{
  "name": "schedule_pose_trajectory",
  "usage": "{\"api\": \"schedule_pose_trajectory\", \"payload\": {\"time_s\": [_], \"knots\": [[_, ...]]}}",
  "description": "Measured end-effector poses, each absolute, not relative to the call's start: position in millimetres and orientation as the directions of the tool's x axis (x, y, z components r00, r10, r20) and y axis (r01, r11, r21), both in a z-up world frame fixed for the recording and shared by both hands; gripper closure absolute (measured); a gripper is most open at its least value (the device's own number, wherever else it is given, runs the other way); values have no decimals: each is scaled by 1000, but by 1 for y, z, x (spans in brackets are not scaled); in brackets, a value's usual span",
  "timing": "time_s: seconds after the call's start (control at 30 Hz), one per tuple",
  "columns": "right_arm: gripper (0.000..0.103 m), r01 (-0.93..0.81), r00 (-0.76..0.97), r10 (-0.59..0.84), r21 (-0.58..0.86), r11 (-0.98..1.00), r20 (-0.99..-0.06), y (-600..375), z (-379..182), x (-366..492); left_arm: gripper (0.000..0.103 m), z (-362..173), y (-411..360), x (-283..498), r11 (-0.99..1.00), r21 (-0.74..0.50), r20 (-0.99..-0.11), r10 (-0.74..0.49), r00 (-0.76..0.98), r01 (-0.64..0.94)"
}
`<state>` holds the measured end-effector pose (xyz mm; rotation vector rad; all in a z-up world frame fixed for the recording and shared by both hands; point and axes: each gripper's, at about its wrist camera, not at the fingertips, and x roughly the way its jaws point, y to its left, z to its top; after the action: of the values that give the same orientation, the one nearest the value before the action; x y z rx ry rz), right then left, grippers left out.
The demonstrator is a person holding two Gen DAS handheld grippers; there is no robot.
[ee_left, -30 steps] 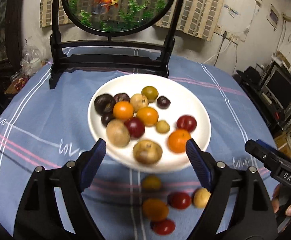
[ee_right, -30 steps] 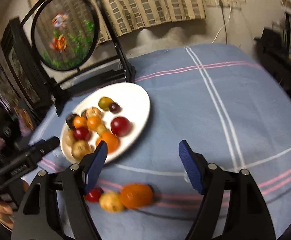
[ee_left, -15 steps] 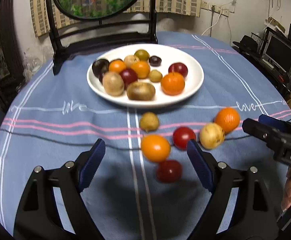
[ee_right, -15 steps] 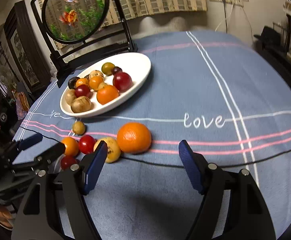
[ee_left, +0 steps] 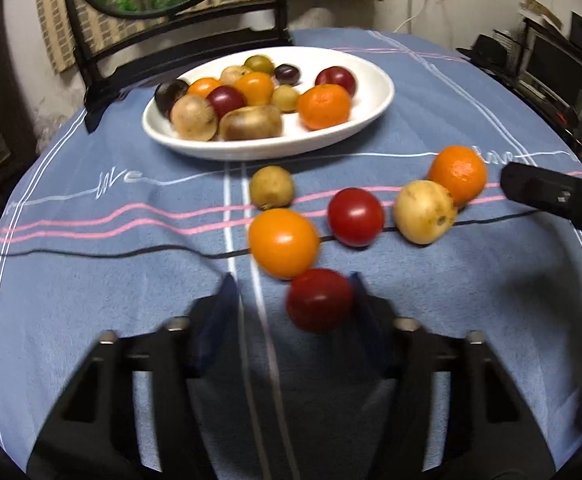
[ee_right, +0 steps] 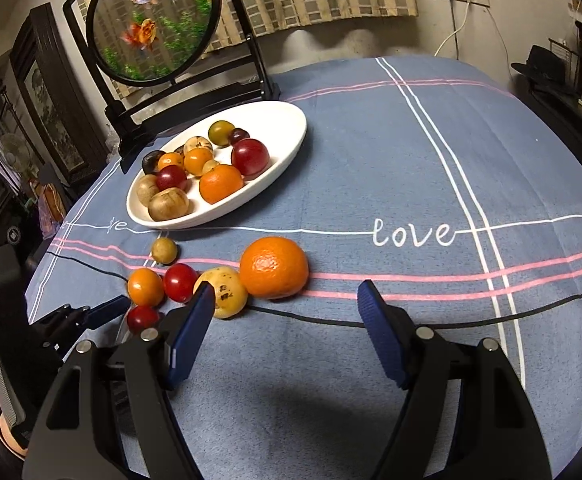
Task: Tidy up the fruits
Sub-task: 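Grasp the orange with the right tool while the left tool grasps the red tomato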
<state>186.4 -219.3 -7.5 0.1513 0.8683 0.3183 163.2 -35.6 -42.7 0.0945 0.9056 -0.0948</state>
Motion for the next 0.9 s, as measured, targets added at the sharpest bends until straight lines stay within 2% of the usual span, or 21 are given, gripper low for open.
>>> {"api": "schedule_pose_trajectory", "payload": {"time_s": [0.03,0.4,0.63,0.73,0.77,0.9], "knots": [[29,-211,603,332,256,943,-726,-219,-8,187,73,-42,-37,163,990,27,-792,-61,607,135],[29,-206,596,288,204,957,-750,-213,-20,192,73,-29,-21,161,993,-26,-783,-95,615,119],[29,-172,648,255,188,967,-718,-201,-11,196,72,-29,-17,163,991,-49,-785,-115,608,124],[39,-148,633,191,124,981,-751,-185,-17,210,72,-29,-16,163,991,-52,-785,-118,608,125],[49,-148,633,191,124,981,-751,-185,-17,210,72,-30,-16,163,991,-54,-785,-120,608,126],[56,-134,581,227,183,974,-781,-181,-25,228,72,-31,-15,165,989,-75,-793,-138,594,130]]}}
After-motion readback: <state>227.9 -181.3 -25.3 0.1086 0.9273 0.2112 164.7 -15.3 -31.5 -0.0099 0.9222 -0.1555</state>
